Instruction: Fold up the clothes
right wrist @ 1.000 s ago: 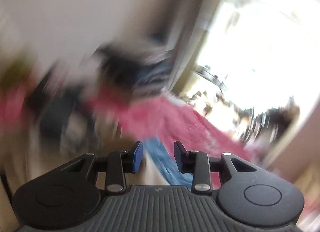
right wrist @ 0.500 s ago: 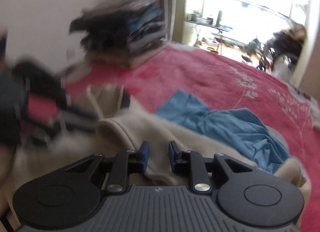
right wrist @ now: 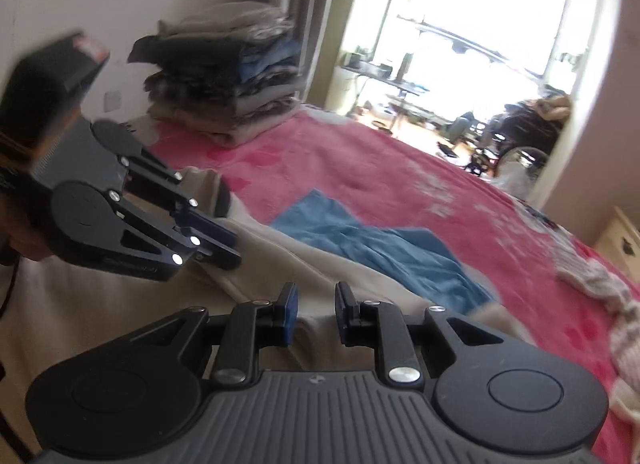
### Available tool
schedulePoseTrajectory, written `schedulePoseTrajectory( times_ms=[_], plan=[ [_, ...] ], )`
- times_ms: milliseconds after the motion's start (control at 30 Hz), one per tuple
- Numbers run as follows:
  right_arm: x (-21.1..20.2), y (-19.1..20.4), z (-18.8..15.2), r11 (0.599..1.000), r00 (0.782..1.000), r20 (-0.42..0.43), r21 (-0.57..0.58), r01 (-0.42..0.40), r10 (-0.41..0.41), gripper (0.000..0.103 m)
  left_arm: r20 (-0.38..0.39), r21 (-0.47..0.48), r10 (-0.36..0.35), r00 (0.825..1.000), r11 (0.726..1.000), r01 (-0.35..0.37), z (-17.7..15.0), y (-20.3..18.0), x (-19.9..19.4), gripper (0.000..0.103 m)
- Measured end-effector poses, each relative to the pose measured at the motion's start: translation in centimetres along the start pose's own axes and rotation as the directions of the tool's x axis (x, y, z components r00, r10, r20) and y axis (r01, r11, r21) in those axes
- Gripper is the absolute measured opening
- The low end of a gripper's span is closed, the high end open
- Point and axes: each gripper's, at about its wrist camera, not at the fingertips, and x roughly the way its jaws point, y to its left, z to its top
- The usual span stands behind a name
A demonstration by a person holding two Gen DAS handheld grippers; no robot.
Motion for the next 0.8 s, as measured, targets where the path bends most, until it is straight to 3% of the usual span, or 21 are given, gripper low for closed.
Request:
schedulePoseTrajectory(
  times_ms=[167, 367, 533, 633, 733, 800],
  plan=[
    [3.1, -0.4, -0.9, 0.995, 0.995, -0.092, -0.096, 0.033, -0.042, 0.019, -0.018, -0.016, 0.034, 0.999, 0.999, -0.034, -0.1, -0.4, 1.1, 0.014],
    [6.7, -0.5, 0.0, 0.985, 0.994, -0.084, -0.164, 0.058, -0.072, 0.019, -0.040, -0.026, 0.072, 0.997, 0.997, -0.073, 0.4, -0.6, 2.6, 0.014],
    [7.3, -2.7, 0.7, 1.000, 0.997, -0.069, -0.009, 0.029, -0.029, 0.019, -0.042, -0.031, 0.082, 0.996, 0.996, -0.083, 0.2, -0.6, 2.5, 0.015],
    [3.9, -4.6, 1.1, 0.991, 1.000, 0.006, 0.137, 0.009, -0.009, 0.019, -0.034, -0.046, 0.074, 0.997, 0.996, -0.076, -0.1, -0.4, 2.5, 0.015],
    [-0.5, -6.1, 0.6, 0.963, 0.994, 0.098, 0.261, -0.065, 0.041, 0.019, -0.028, -0.058, 0.069, 0.997, 0.996, -0.070, -0.2, -0.2, 2.5, 0.015],
    [-1.8, -5.6, 0.1, 0.968, 0.992, 0.102, 0.230, -0.098, 0.076, 0.019, -0.031, -0.055, 0.072, 0.997, 0.996, -0.074, -0.1, -0.3, 2.5, 0.015]
  ],
)
